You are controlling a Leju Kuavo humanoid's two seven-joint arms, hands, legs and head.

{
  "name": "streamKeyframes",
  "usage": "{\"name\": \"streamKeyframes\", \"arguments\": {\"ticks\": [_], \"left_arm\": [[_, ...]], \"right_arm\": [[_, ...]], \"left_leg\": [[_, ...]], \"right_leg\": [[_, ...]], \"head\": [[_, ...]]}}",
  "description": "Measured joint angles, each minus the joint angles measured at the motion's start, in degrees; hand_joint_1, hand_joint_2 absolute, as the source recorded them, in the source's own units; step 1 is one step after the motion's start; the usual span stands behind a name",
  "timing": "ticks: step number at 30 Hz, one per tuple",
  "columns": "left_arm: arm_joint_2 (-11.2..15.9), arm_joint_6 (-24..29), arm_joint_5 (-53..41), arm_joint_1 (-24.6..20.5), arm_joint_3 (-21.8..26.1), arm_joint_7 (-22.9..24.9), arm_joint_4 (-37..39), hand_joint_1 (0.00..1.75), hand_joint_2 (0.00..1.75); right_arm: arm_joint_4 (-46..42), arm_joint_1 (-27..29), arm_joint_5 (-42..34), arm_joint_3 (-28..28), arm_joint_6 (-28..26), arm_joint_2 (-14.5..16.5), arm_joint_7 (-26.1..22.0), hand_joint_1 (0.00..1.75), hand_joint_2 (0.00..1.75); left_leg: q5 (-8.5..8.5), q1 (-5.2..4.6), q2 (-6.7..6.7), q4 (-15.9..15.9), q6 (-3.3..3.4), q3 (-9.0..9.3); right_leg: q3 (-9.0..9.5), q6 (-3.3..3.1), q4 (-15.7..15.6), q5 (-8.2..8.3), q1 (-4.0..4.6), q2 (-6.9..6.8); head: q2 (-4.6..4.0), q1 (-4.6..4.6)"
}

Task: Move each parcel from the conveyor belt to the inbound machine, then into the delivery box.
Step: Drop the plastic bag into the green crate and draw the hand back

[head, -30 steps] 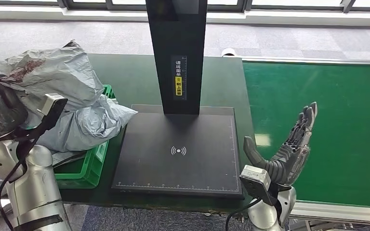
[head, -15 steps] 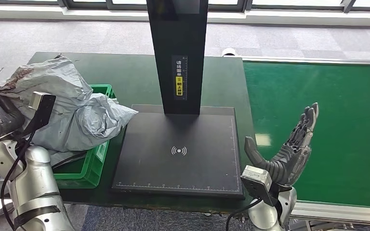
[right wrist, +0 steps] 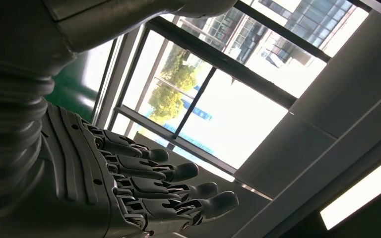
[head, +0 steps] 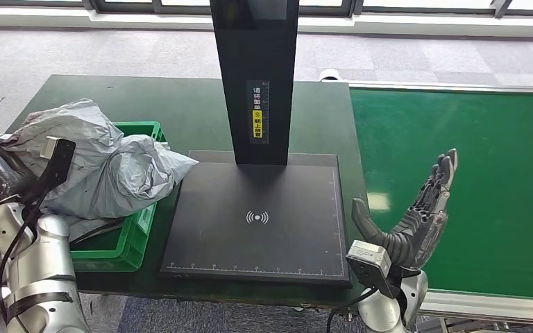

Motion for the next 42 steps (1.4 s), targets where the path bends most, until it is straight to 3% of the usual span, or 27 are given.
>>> {"name": "streamKeyframes", "arguments": {"ticks": [10,13,14,17,29,31,37,42], "left_arm": [[1.21,0.03,-0.88,-0.15,0.02,1.46,2.52,1.75,1.75],[2.02,0.03,-1.65,-0.29,0.16,2.92,3.59,0.44,1.75],[2.42,0.03,-1.71,-0.39,0.34,3.08,4.08,0.00,1.31],[3.42,0.03,-1.71,-0.74,1.25,3.03,5.33,0.00,0.00],[4.06,0.07,-1.02,-1.04,4.75,0.23,6.14,0.00,0.00],[3.53,0.09,1.45,-1.24,6.26,-4.57,4.88,0.00,0.00],[-1.04,0.15,12.71,-5.06,17.70,-28.41,-1.18,0.00,0.00],[-4.67,0.15,17.95,-5.94,21.37,-31.52,-6.25,0.00,0.00]], "right_arm": [[0.00,0.02,-0.01,0.17,0.32,-0.13,0.09,0.00,1.75],[0.00,-0.01,0.08,0.45,0.86,-0.13,0.19,0.00,1.75],[0.00,-0.05,0.13,0.53,0.94,-0.13,0.21,0.00,1.75],[0.03,-0.31,0.22,0.66,1.00,-0.13,0.32,0.00,1.75],[0.64,-1.66,0.33,1.02,0.98,-0.13,0.33,0.00,1.75],[0.81,-1.91,0.31,1.13,0.99,-0.13,0.34,0.00,1.75],[2.12,-2.86,-0.23,1.63,1.03,-0.13,0.31,0.00,1.75],[3.03,-2.99,-0.52,1.67,0.87,-0.13,0.02,0.00,1.75]], "left_leg": [[0.00,-0.01,0.00,0.00,0.00,-0.01],[0.00,0.00,0.00,0.00,0.00,-0.02],[0.00,0.00,0.00,0.00,0.00,-0.02],[0.00,0.01,0.00,-0.01,0.00,-0.02],[0.00,0.00,-0.02,0.00,0.00,-0.05],[0.00,0.01,-0.01,0.00,0.00,-0.05],[0.00,0.01,-0.02,0.00,0.00,-0.06],[0.00,0.01,-0.03,0.00,0.00,-0.06]], "right_leg": [[0.00,0.00,0.00,0.00,-0.01,0.00],[0.00,0.00,0.00,0.00,0.00,0.00],[0.00,0.00,0.00,0.00,0.01,0.00],[0.00,-0.01,0.00,-0.01,0.01,0.00],[0.00,0.00,0.00,-0.01,-0.01,-0.02],[-0.02,-0.01,0.00,-0.01,0.01,-0.01],[-0.03,-0.01,0.00,-0.01,0.00,-0.02],[-0.04,-0.01,0.00,-0.01,0.01,-0.03]], "head": [[0.00,0.01],[-0.01,0.01],[-0.01,0.01],[0.00,0.01],[-0.01,0.00],[-0.02,0.01],[0.00,0.01],[0.00,0.00]]}}
